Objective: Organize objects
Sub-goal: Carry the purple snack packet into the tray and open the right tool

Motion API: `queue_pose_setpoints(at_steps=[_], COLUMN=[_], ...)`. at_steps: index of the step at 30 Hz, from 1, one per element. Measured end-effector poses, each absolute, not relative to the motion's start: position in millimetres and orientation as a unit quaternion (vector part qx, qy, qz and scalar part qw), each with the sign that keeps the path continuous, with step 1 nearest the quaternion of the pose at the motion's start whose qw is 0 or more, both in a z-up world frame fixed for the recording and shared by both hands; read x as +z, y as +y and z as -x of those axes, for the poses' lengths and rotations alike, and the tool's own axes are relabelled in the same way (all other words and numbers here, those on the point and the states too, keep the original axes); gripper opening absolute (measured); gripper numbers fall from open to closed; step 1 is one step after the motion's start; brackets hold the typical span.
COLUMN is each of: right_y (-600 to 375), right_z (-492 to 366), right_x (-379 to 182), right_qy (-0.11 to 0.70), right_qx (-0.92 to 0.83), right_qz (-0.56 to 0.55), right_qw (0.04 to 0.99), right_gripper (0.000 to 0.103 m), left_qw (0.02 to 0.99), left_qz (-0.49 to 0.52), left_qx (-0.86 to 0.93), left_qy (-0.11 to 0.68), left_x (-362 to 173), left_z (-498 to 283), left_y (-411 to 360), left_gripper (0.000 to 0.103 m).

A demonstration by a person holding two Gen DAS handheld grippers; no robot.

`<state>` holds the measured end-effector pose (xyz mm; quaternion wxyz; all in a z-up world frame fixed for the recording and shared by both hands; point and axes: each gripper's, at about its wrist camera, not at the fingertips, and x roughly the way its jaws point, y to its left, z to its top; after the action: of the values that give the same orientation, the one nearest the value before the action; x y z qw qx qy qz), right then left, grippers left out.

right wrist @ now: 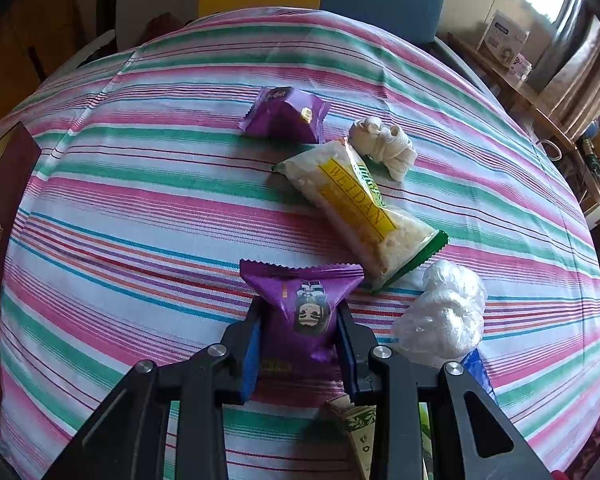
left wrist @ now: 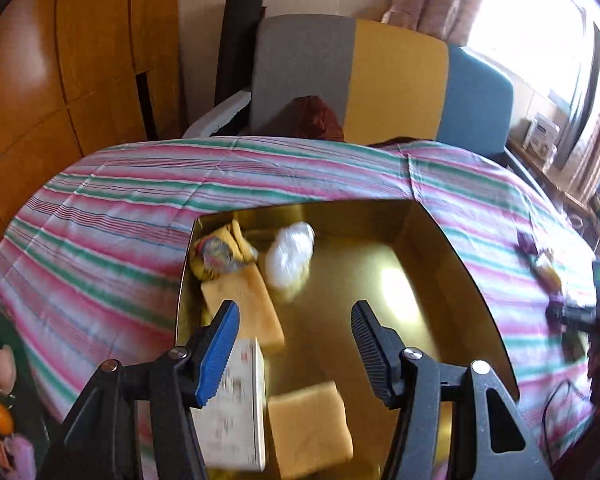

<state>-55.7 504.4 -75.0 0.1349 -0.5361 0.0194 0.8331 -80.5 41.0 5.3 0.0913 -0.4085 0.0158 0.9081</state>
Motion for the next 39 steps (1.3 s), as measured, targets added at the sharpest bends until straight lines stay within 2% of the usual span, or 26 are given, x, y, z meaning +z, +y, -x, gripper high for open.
queue_pose_setpoints(at_steps=[7, 15, 20, 28, 33, 39], right_y=[499, 474, 427, 291, 211, 155], right_z=[55, 50, 52, 68, 91, 138], right_x=[-75, -64, -25, 32, 19, -28], right_qy=[0.006, 0.016, 0.028, 0.016, -0.001, -0.011], right_qx=[0.831, 0.829, 0.860, 0.881, 0.854, 0.819], right_qz=[0.537, 0.542, 0.503, 0.468, 0.503, 0.558], right_qw=[0.145, 0.134, 0.082, -0.071, -0.135, -0.131], right_gripper=[0.033, 0.032, 0.033, 0.033, 0.033, 0.034], left_qw=[0.074, 0.068, 0.062, 0.050, 0.032, 0.016], left_qz=[0.402, 0.403, 0.397, 0.401, 0.407, 0.417], left_qx=[0.912, 0.913, 0.916, 0.914, 0.912, 0.907], left_qy=[0.037, 0.021, 0.011, -0.017, -0.038, -0.055], left_x=[5, 5, 8, 2, -4, -13], left_z=[47, 36, 35, 36, 33, 33], left_y=[41, 23, 13, -10, -32, -55], left_gripper=[0.059, 0.059, 0.059, 0.059, 0.059, 0.059])
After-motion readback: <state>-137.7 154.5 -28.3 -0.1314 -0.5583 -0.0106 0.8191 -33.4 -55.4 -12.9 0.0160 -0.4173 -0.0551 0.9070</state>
